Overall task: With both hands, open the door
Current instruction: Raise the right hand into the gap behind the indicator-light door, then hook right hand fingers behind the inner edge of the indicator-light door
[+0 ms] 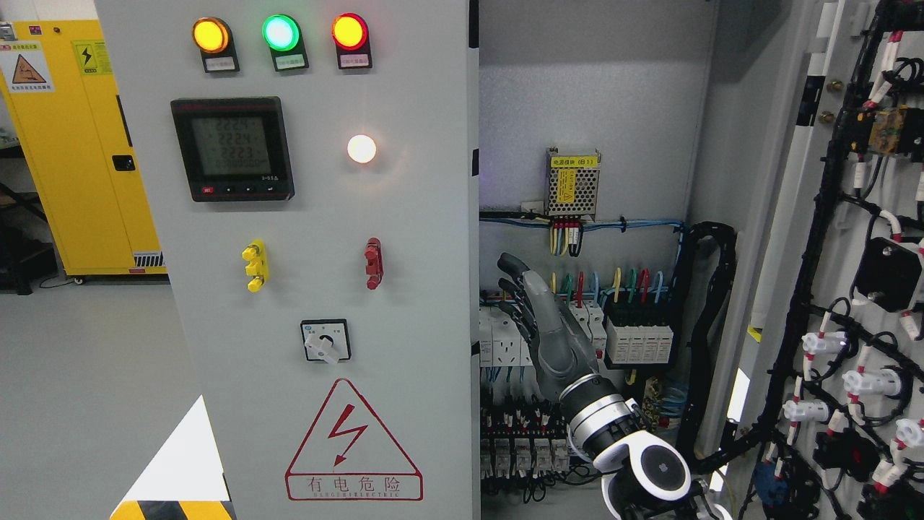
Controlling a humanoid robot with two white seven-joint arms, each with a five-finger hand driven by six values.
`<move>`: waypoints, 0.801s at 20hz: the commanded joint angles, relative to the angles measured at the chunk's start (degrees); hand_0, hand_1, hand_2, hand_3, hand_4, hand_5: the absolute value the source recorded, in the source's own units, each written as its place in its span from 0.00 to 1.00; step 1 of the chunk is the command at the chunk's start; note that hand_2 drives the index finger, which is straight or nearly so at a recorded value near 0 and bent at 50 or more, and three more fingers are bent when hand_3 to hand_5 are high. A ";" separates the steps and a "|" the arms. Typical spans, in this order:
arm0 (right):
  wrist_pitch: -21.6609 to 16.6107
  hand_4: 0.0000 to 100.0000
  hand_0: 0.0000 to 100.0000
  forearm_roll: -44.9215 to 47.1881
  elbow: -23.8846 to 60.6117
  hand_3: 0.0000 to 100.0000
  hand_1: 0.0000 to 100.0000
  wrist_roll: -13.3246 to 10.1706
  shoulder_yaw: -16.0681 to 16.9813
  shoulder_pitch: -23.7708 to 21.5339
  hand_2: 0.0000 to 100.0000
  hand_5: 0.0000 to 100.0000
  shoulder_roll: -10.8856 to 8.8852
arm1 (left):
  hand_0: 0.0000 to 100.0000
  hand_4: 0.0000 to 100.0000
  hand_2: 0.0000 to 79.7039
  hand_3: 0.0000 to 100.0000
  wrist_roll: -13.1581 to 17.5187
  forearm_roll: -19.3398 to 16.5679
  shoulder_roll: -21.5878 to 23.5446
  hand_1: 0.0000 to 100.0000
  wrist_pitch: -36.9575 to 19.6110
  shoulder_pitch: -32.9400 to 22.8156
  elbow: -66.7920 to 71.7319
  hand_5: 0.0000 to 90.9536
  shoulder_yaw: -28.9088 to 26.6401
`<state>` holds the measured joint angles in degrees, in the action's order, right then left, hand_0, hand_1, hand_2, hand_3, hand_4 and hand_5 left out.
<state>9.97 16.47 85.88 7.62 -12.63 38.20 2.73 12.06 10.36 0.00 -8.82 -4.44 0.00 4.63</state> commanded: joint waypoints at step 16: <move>0.05 0.00 0.21 5.42 -2.55 0.00 0.07 9.70 0.85 1.70 0.00 0.00 0.09 | 0.32 0.00 0.00 0.00 0.16 -0.17 0.44 0.12 0.12 0.13 -1.14 0.00 0.11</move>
<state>9.97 21.22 84.81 16.63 -12.22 39.44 2.81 12.20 10.25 0.00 -8.82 -4.32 0.00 4.72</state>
